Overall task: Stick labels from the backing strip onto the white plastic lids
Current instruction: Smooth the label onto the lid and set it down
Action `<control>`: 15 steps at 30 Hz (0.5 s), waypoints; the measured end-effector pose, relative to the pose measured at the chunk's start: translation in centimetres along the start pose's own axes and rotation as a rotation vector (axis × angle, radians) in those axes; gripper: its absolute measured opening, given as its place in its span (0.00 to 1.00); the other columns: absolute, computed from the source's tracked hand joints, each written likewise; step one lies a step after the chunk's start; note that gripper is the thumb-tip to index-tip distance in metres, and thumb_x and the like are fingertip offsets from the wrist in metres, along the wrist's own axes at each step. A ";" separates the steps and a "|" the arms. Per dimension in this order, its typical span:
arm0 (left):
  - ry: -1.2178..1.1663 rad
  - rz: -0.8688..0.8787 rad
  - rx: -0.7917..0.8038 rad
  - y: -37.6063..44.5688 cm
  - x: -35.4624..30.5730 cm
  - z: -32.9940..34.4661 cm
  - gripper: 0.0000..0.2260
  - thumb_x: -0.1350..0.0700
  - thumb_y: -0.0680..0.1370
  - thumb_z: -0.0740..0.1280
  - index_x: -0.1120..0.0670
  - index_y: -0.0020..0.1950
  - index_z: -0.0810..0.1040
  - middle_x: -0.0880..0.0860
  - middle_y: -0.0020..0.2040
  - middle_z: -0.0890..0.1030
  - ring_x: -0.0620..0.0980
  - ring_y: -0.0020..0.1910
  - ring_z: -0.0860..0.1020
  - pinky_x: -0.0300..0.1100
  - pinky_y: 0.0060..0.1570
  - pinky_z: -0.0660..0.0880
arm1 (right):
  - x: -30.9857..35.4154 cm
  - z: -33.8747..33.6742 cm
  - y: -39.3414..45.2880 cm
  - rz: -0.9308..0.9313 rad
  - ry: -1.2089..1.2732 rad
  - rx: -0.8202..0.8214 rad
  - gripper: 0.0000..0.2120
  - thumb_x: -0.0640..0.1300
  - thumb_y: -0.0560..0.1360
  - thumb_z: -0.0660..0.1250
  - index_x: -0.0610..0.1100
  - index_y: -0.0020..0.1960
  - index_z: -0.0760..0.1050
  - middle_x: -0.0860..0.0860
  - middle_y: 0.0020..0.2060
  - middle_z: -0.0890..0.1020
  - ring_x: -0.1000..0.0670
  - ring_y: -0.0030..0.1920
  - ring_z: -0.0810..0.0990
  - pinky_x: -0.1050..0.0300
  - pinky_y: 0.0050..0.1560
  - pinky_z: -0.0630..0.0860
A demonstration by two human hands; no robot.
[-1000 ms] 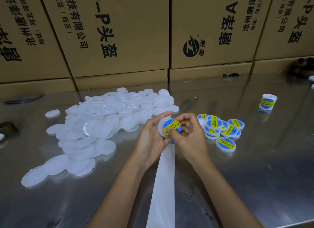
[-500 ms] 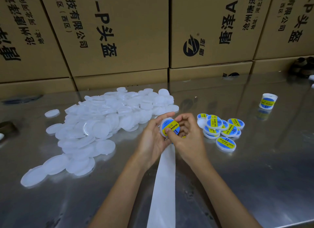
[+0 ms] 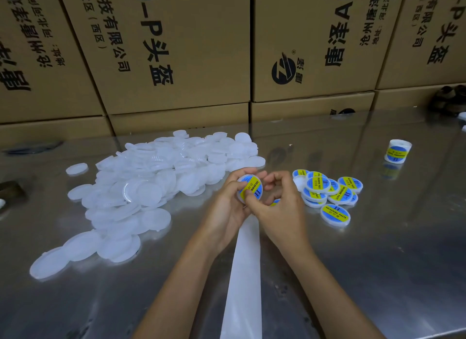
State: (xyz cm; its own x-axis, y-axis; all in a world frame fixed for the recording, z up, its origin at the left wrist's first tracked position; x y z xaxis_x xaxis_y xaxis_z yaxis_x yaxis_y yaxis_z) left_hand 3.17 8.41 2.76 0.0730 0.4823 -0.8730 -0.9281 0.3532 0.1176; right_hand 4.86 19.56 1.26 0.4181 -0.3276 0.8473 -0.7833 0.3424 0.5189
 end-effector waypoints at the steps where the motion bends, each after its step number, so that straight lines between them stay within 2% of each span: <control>1: 0.007 0.001 0.004 0.0 0.0 0.0 0.13 0.63 0.82 0.55 0.56 0.61 0.76 0.58 0.65 0.81 0.55 0.60 0.79 0.53 0.61 0.71 | -0.1 -0.1 0.1 0.005 -0.009 -0.017 0.17 0.46 0.67 0.76 0.58 0.42 0.69 0.62 0.41 0.77 0.57 0.35 0.76 0.69 0.35 0.70; 3: 0.021 0.007 0.011 0.1 0.0 0.0 0.13 0.65 0.81 0.55 0.57 0.60 0.75 0.56 0.64 0.82 0.53 0.57 0.82 0.51 0.59 0.70 | -0.4 -0.3 0.3 0.025 -0.016 -0.052 0.15 0.46 0.67 0.76 0.56 0.41 0.69 0.62 0.40 0.77 0.58 0.35 0.75 0.70 0.35 0.70; 6: 0.052 0.028 0.003 0.1 0.1 -0.2 0.14 0.67 0.81 0.55 0.56 0.59 0.76 0.54 0.63 0.82 0.52 0.57 0.83 0.44 0.55 0.78 | -0.8 -0.3 0.5 0.045 0.005 -0.062 0.12 0.46 0.67 0.74 0.53 0.40 0.70 0.60 0.35 0.78 0.58 0.33 0.75 0.70 0.33 0.70; 9: 0.057 0.049 -0.027 0.3 0.2 -0.5 0.14 0.68 0.81 0.54 0.57 0.59 0.76 0.55 0.64 0.82 0.55 0.60 0.81 0.49 0.59 0.76 | -1.2 -0.1 0.5 0.060 0.010 -0.064 0.09 0.45 0.71 0.72 0.50 0.39 0.71 0.60 0.31 0.78 0.59 0.30 0.74 0.70 0.32 0.70; 12: 0.027 0.056 -0.036 0.3 0.0 -0.7 0.18 0.72 0.80 0.51 0.58 0.61 0.74 0.56 0.64 0.82 0.55 0.65 0.79 0.50 0.63 0.75 | -1.4 -0.1 0.5 0.117 -0.019 -0.004 0.09 0.45 0.76 0.69 0.49 0.38 0.72 0.59 0.29 0.78 0.58 0.31 0.75 0.61 0.35 0.72; 15: 0.013 0.073 -0.050 0.2 -0.2 -0.5 0.18 0.73 0.80 0.52 0.59 0.61 0.73 0.56 0.65 0.81 0.55 0.60 0.82 0.45 0.50 0.80 | -1.0 0.1 0.2 0.189 -0.013 0.130 0.13 0.50 0.80 0.63 0.47 0.39 0.74 0.53 0.29 0.79 0.52 0.35 0.78 0.51 0.41 0.74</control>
State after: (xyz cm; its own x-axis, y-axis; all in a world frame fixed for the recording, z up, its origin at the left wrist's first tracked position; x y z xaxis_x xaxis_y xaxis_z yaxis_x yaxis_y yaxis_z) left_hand 2.75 8.01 2.68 0.0000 0.4943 -0.8693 -0.9478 0.2772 0.1576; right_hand 4.25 19.85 0.52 0.2529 -0.2803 0.9260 -0.9000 0.2830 0.3314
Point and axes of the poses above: each hand's wrist, its own y-axis towards the middle knuckle, its own z-axis out of the palm, x = y × z, the point moved 1 cm from there along y, towards the middle knuckle
